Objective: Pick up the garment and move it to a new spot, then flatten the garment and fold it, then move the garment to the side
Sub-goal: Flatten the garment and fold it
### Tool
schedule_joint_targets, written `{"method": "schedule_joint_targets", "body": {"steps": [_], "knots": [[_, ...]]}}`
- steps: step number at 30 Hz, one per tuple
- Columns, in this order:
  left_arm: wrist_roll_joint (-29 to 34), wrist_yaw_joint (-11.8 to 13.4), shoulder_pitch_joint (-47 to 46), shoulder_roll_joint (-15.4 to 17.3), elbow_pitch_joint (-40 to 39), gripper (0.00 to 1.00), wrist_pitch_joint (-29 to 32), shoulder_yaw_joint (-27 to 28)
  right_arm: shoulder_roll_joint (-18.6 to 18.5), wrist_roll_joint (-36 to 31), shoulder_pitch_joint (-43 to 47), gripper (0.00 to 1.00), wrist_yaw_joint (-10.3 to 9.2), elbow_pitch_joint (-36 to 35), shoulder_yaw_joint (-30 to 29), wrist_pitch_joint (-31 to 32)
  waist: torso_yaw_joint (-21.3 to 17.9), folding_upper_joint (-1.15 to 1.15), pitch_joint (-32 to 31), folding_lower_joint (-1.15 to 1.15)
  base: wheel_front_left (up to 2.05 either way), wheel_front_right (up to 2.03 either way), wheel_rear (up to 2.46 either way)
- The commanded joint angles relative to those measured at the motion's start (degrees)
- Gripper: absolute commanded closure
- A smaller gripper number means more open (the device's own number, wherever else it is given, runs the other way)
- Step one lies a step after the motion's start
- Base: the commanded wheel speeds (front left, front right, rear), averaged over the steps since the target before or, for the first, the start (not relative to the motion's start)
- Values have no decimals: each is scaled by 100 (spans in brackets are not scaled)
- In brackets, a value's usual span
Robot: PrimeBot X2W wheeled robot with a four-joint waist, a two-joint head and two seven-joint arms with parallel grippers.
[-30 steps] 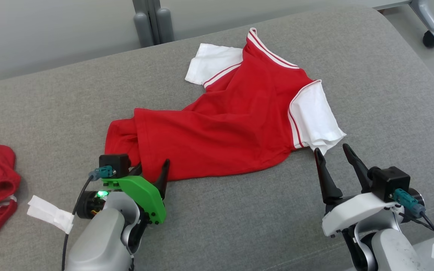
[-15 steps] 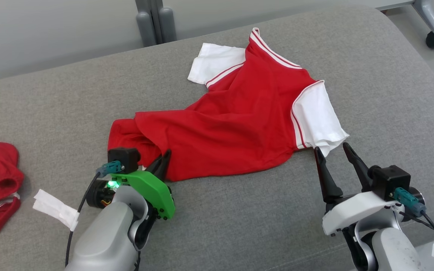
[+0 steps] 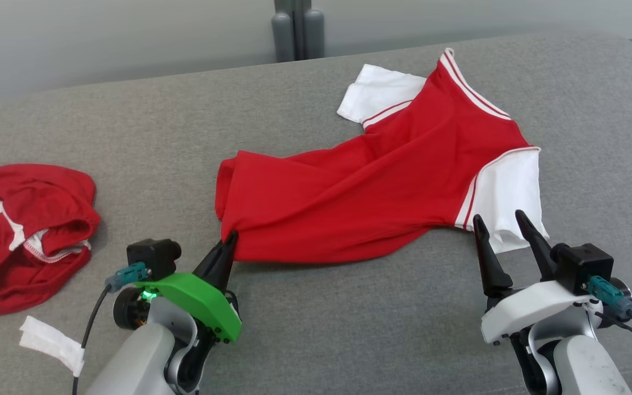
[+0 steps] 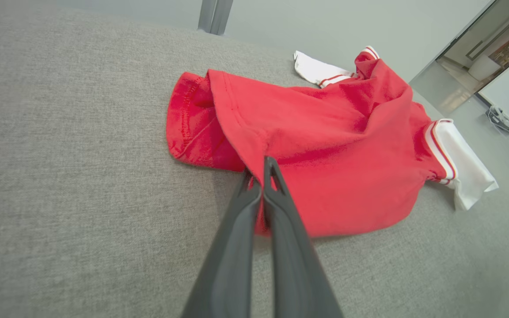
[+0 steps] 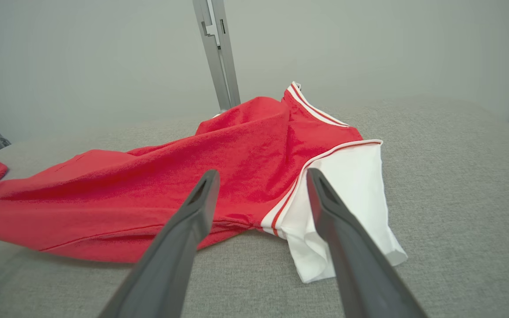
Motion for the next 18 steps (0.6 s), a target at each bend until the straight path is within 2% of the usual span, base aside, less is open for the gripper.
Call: {"method": "schedule_joint_targets", "body": {"steps": [1,6,11,15,18], "knots": [[-86,80,195,115,-188,100,72,50,-9,-36,44,0,-8,-32,-5,21,337,0,-123,0,0,0,0],[-338,415,814,368,-1214,100,498,136,-10,-22,81,0,-8,-65,21,49,473,0,-146,0,0,0,0],[-393,744,1056,581,-2047,100,776,207,-10,-7,42,0,-8,-114,52,81,410,0,-66,0,0,0,0],[-330,831,710,468,-1881,100,846,172,-10,5,-82,0,-8,-139,100,67,233,0,55,0,0,0,0],[-292,812,380,324,-1373,100,799,179,-11,41,-151,0,-8,-136,162,36,29,0,159,0,0,0,0]]}}
